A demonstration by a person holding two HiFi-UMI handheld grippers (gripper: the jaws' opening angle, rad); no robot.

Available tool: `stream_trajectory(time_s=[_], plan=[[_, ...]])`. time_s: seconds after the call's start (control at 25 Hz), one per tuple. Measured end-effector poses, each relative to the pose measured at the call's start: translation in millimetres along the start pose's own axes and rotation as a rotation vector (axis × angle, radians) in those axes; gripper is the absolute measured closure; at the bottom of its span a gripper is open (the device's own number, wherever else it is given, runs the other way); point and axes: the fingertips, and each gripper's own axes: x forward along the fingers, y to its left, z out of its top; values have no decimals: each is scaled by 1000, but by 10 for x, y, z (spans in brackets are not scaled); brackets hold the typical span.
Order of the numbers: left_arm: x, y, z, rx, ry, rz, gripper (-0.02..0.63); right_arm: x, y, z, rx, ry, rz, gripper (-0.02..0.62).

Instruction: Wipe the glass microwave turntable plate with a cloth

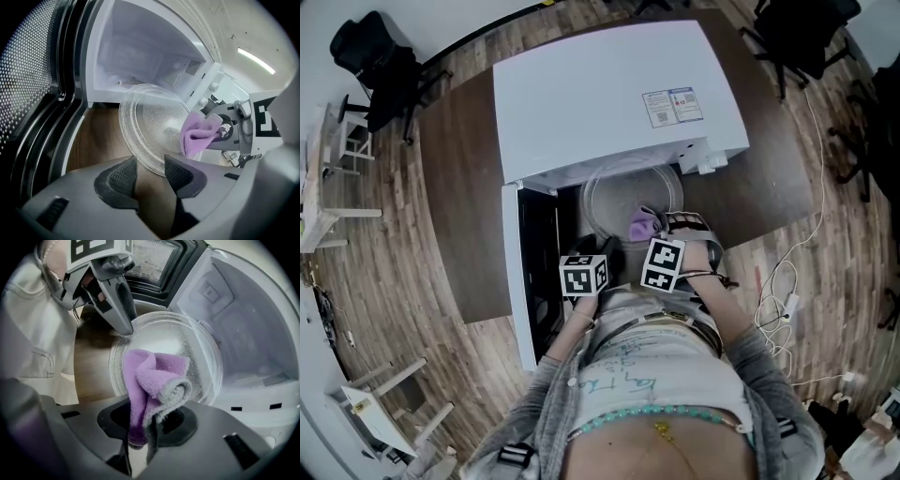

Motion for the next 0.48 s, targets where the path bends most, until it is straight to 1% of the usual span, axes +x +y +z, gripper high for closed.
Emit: stream_trajectory(time_s=[0.28, 0.36, 0.48], plan=[[-1, -11, 0, -1, -8, -3, 408, -3, 86, 317, -52, -39, 48, 480], [-7, -9, 5, -1, -12, -4, 409, -6, 66, 429, -64, -57, 49, 480], [-8, -13, 7, -2, -14, -8, 410, -5, -12, 518, -93, -57, 35, 480]])
